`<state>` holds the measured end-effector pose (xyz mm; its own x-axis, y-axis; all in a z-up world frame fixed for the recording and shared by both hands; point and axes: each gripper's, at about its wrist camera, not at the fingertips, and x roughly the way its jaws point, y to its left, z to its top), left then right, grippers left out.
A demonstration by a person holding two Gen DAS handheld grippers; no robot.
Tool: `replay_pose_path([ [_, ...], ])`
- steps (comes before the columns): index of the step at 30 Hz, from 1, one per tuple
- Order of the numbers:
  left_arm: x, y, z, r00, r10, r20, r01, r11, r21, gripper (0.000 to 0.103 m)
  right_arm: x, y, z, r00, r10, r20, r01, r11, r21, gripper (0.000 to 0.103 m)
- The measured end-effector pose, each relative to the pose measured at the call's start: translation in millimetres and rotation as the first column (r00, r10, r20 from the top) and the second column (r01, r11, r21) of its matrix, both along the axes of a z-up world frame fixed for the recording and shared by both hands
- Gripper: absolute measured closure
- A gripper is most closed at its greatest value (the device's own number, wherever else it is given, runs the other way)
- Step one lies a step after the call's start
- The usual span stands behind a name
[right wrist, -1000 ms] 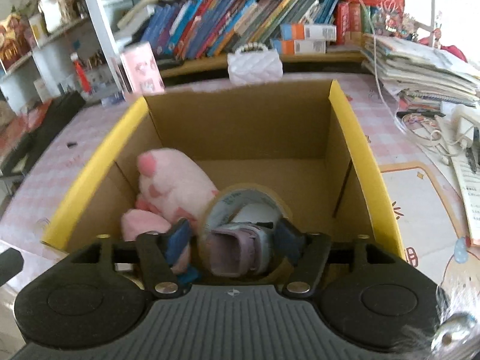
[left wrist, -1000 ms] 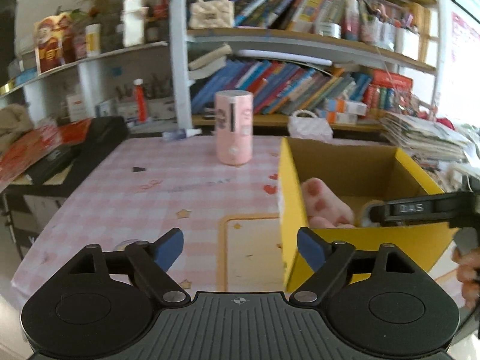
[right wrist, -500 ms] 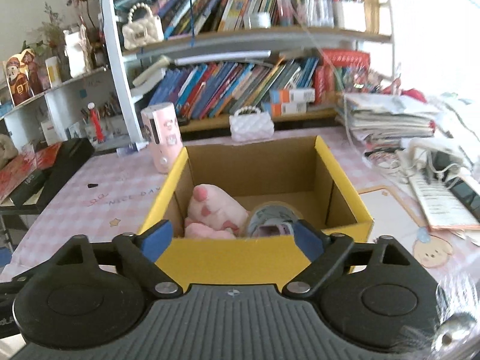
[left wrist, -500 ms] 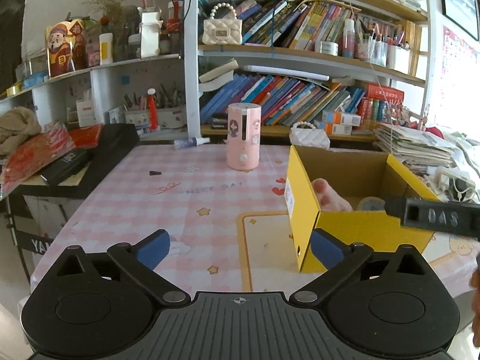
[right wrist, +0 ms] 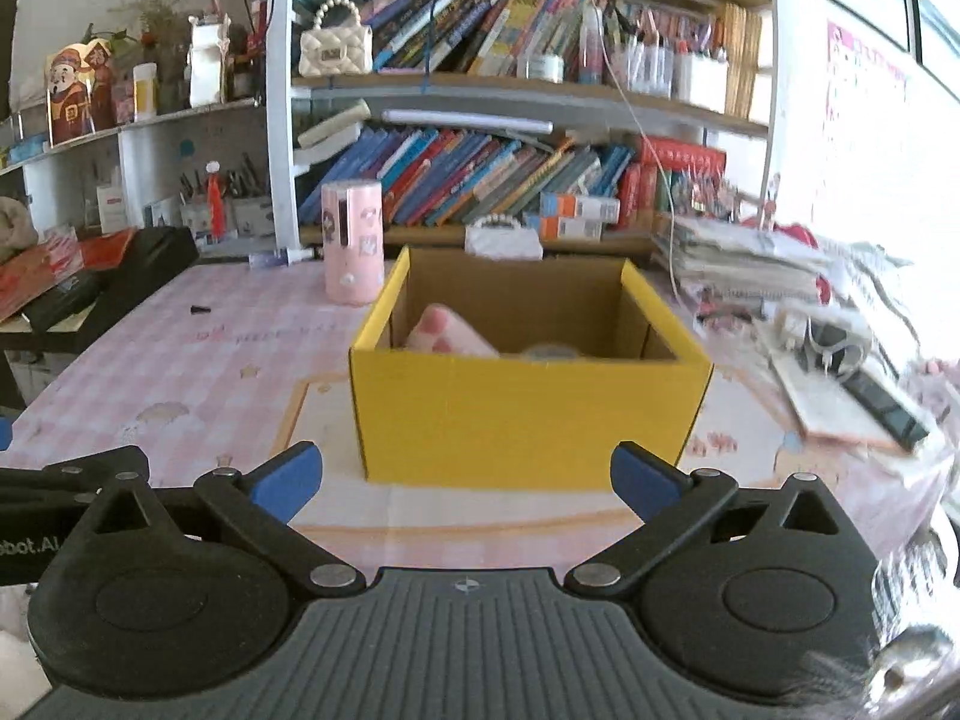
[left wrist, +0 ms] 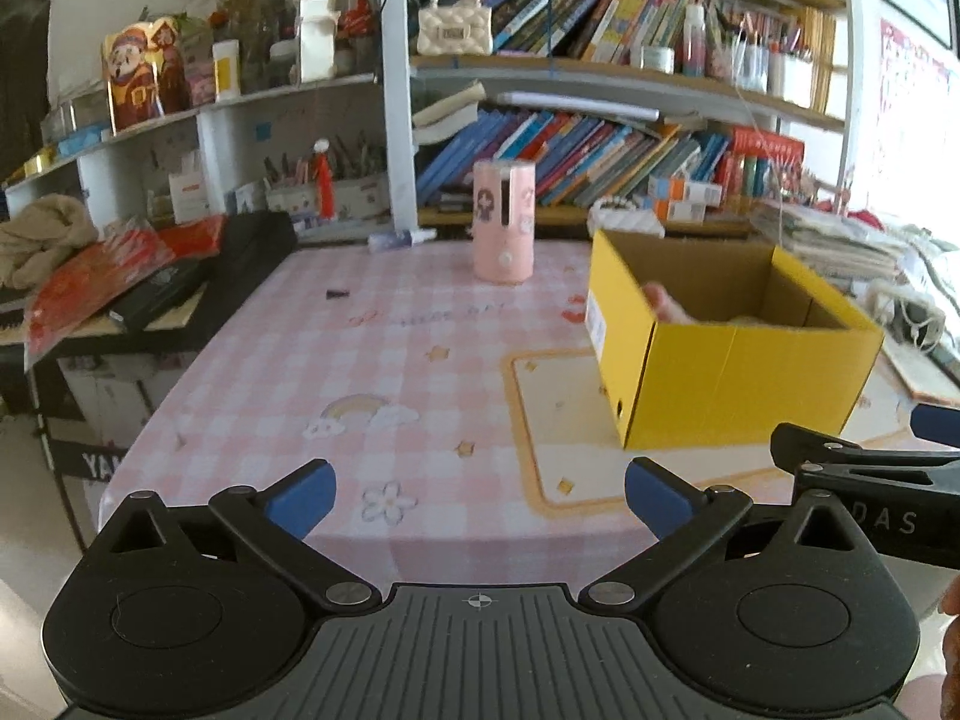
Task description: Organize objects
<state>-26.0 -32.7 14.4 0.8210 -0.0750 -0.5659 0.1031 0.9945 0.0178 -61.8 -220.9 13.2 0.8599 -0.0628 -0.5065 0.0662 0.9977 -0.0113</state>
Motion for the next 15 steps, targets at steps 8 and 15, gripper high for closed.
replay_pose_path([
  [8, -5.6, 3.4, -7.9, 1.0, 0.01, -0.025, -0.01, 1.0, 0.021, 0.0, -8.4, 4.8, -11.6, 0.997, -0.029, -0.07, 0.031, 0.999, 0.027, 0.0],
  [15, -6.2, 4.5, -8.3, 1.0, 0.014, -0.018, -0.013, 0.999, 0.032, 0.0, -9.6, 6.7, -13.1, 0.996, -0.035, -0.084, 0.037, 0.999, 0.028, 0.0],
])
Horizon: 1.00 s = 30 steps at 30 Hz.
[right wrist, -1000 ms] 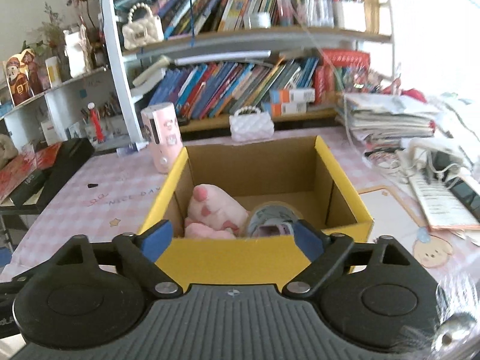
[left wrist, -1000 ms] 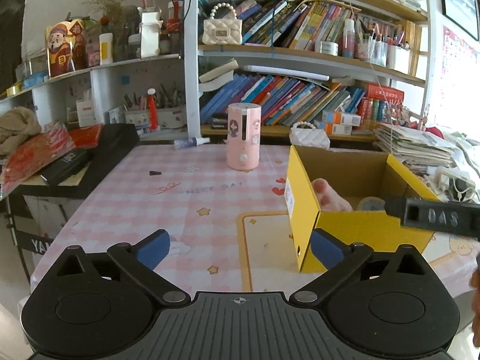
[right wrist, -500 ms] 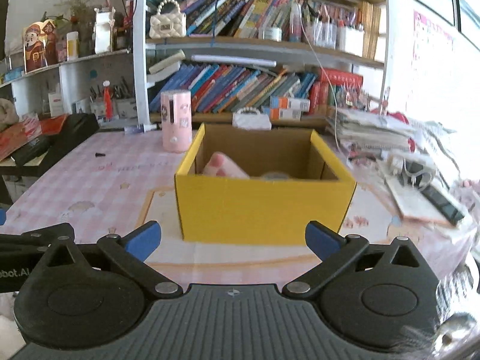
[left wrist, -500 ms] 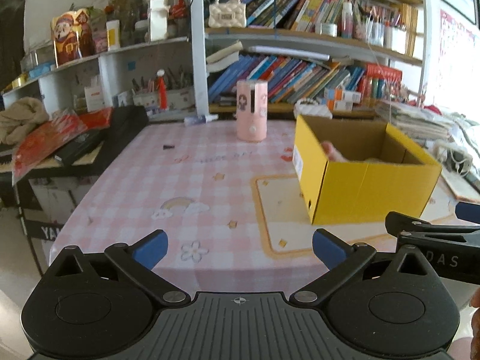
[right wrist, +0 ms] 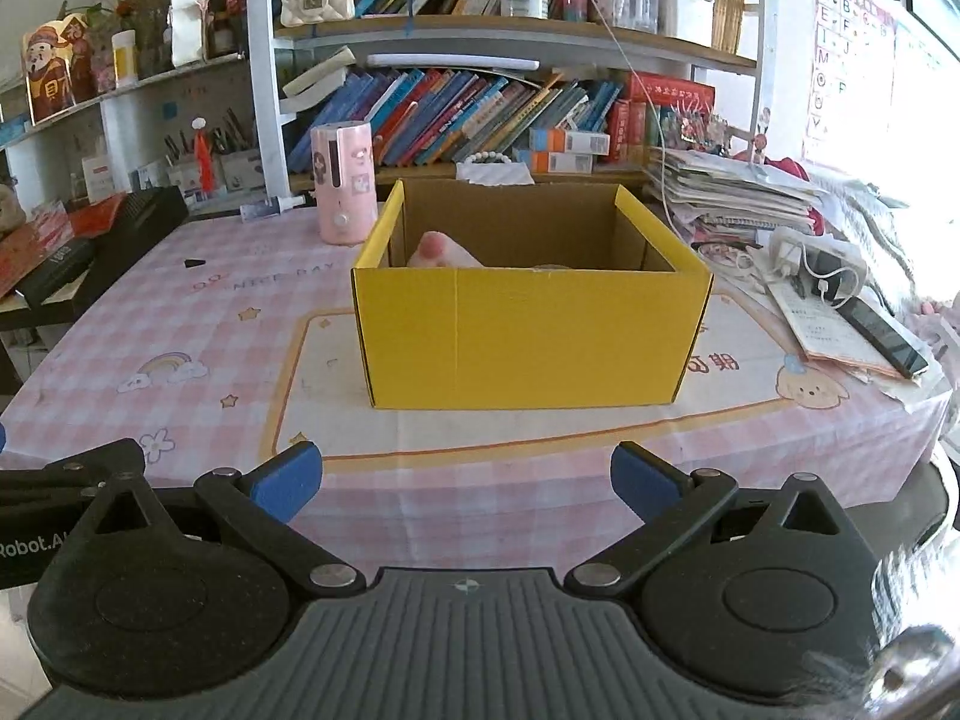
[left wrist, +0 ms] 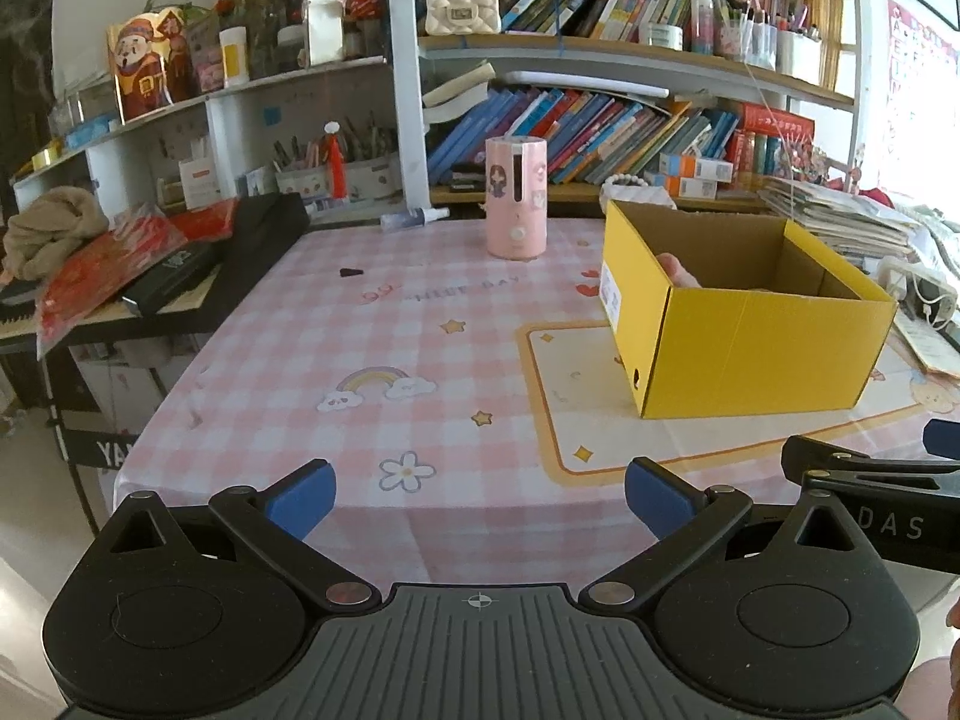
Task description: Organize objects
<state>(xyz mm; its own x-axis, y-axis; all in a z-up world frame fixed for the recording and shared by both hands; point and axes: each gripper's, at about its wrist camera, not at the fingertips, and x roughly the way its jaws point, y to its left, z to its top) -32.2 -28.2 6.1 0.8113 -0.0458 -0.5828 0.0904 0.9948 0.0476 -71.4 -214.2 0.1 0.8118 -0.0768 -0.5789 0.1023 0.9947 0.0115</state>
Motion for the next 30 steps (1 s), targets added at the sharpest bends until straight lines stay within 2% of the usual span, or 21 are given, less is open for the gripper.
replay_pose_path([
  [10, 1.1, 0.3, 1.2, 1.0, 0.024, 0.006, -0.024, 1.0, -0.001, 0.0, 1.4, -0.3, -0.6, 1.0, -0.004, -0.01, 0.004, 1.0, -0.004, 0.0],
  [30, 10.8, 3.3, -2.9, 0.999, 0.03, -0.04, -0.03, 0.999, -0.009, 0.0, 6.3, 1.8, -2.7, 1.0, -0.008, -0.014, 0.007, 1.0, -0.027, 0.0],
])
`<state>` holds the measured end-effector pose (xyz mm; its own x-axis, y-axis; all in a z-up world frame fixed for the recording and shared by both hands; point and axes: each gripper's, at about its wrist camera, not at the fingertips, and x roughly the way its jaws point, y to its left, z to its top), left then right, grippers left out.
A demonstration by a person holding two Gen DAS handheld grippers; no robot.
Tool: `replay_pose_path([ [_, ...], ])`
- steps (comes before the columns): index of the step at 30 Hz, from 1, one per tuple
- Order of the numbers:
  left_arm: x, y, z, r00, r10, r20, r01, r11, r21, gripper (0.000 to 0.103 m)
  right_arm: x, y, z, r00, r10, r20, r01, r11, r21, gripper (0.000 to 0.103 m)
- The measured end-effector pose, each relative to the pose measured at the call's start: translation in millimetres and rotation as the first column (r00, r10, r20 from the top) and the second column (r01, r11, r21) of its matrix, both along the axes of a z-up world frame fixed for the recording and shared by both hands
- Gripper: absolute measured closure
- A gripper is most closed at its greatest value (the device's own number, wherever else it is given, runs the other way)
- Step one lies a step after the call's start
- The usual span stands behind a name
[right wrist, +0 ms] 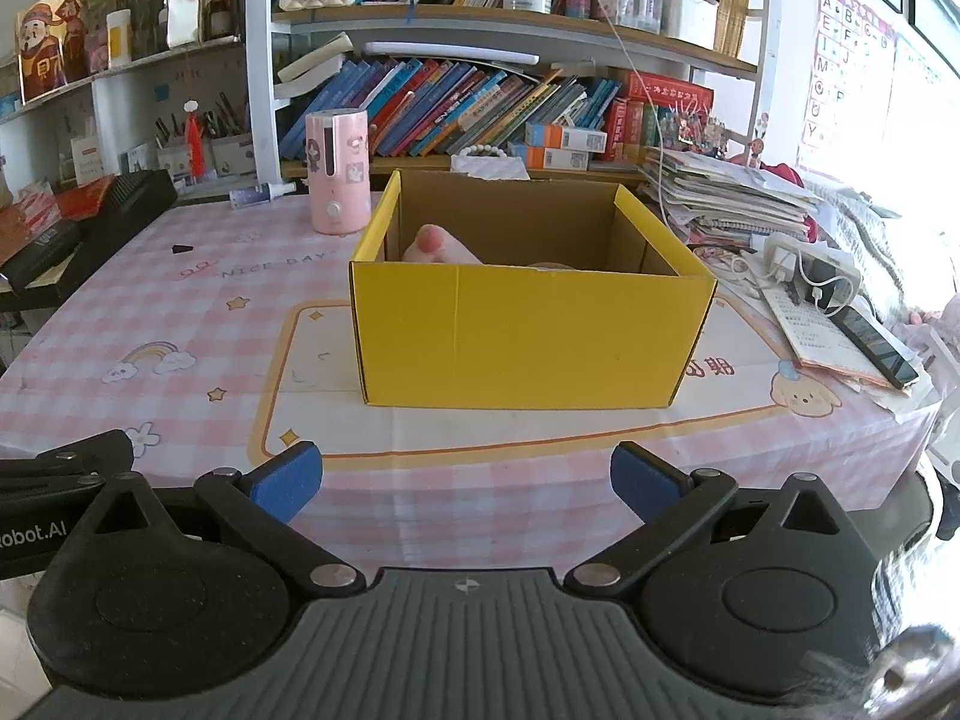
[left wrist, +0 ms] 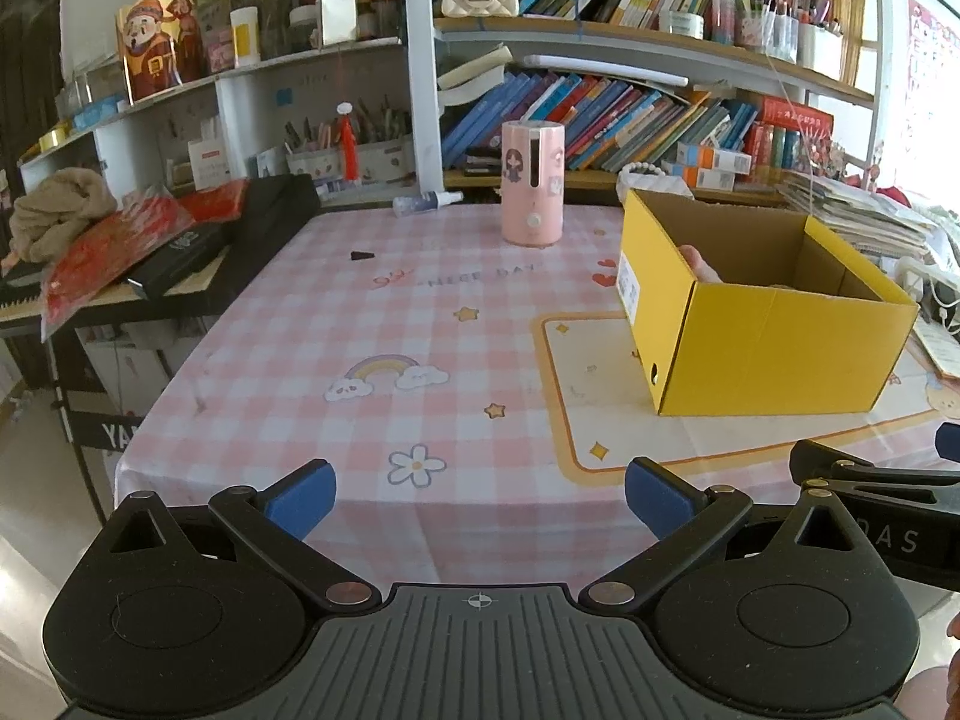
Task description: Organize objects
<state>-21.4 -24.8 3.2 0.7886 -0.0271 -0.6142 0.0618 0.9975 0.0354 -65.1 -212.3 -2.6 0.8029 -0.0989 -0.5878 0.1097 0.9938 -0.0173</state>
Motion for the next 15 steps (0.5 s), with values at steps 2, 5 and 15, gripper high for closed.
replay_pose_path([
  [2, 1.0, 0.4, -0.4, 1.0, -0.001, -0.005, 0.001, 1.0, -0.001, 0.0, 0.7, -0.2, -0.5, 1.0, 0.0, -0.001, 0.0, 1.0, -0.003, 0.0],
  [5, 2.1, 0.1, -0.9, 1.0, -0.001, -0.006, 0.001, 1.0, 0.003, 0.0, 1.0, 0.3, -0.5, 1.0, 0.0, -0.001, 0.0, 1.0, -0.002, 0.0],
  [15, 7.9, -1.4, -3.1, 1.0, 0.003, -0.019, -0.003, 1.0, 0.007, 0.0, 7.8, -6.7, -4.1, 1.0, 0.009, -0.021, -0.009, 1.0, -0.004, 0.0],
])
